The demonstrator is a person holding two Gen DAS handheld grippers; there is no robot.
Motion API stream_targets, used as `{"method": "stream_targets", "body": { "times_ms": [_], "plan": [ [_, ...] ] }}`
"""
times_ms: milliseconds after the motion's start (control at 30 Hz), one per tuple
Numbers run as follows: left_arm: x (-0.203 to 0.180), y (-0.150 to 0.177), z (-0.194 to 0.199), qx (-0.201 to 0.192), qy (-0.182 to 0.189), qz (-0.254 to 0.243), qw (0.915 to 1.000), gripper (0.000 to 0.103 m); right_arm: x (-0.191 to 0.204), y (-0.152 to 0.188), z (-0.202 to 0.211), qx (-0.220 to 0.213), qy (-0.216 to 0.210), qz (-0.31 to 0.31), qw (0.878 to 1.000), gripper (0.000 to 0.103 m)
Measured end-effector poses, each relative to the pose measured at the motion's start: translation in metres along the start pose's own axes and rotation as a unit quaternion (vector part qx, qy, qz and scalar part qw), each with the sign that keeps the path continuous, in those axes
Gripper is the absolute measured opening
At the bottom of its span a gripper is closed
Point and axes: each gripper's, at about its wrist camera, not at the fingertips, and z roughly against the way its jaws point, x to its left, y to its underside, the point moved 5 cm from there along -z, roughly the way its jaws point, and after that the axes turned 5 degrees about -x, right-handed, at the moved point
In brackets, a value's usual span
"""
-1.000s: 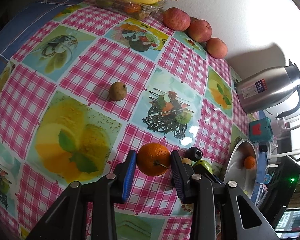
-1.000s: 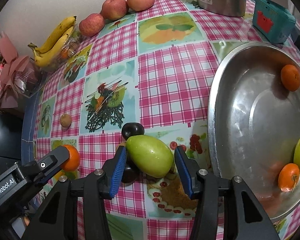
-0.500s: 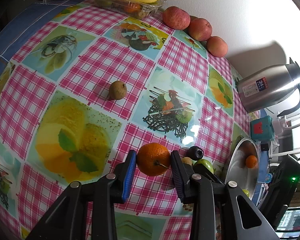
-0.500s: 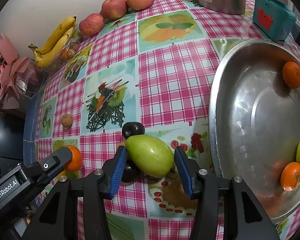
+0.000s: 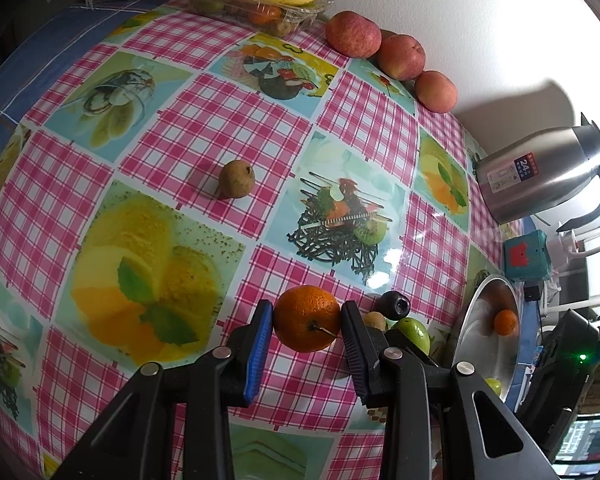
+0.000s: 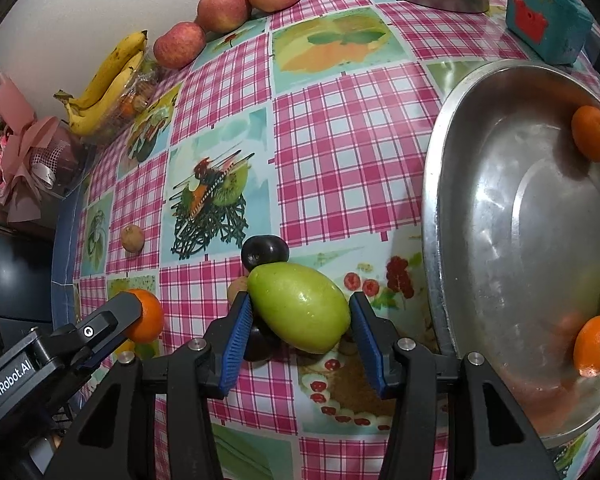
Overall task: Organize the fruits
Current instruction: 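Lift the green pear toward the steel plate while the left tool carries the tangerine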
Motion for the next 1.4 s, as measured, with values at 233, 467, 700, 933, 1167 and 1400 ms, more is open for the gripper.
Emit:
{"method": "stream_targets", "body": {
  "times_ms": [233,467,700,933,1167,1400],
  "plan": [
    [-0.001,-0.001,-0.001,-0.001,-0.004,-0.002,1.0,0.037,0.0,0.0,0.002,-0.002,0.001,-0.001,1.0,0.051],
    [-0.001,-0.002,0.002,-0.008,-0.008,-0.006,0.9999,0.037,0.0,-0.001,0.011,-0.015,-0.013,-0.005,1.0,0.051],
    [-0.004,-0.003,0.007,-0.018,-0.014,-0.014,0.9996,0.037,0.0,-0.005,0.031,-0.04,-0.023,-0.001,0.999,0.051],
    [-0.009,-0.001,0.005,-0.021,-0.022,-0.024,0.9992,0.037,-0.004,-0.006,0.045,-0.054,-0.021,-0.002,0.998,0.051],
    [-0.029,0.008,0.003,-0.024,-0.027,-0.055,0.9978,0.037,-0.025,-0.012,0.06,-0.074,-0.008,-0.023,0.997,0.051],
    [-0.067,0.027,-0.003,-0.014,-0.011,-0.102,0.9947,0.037,-0.068,-0.025,0.081,-0.105,0.013,-0.068,0.992,0.051]
  ]
}}
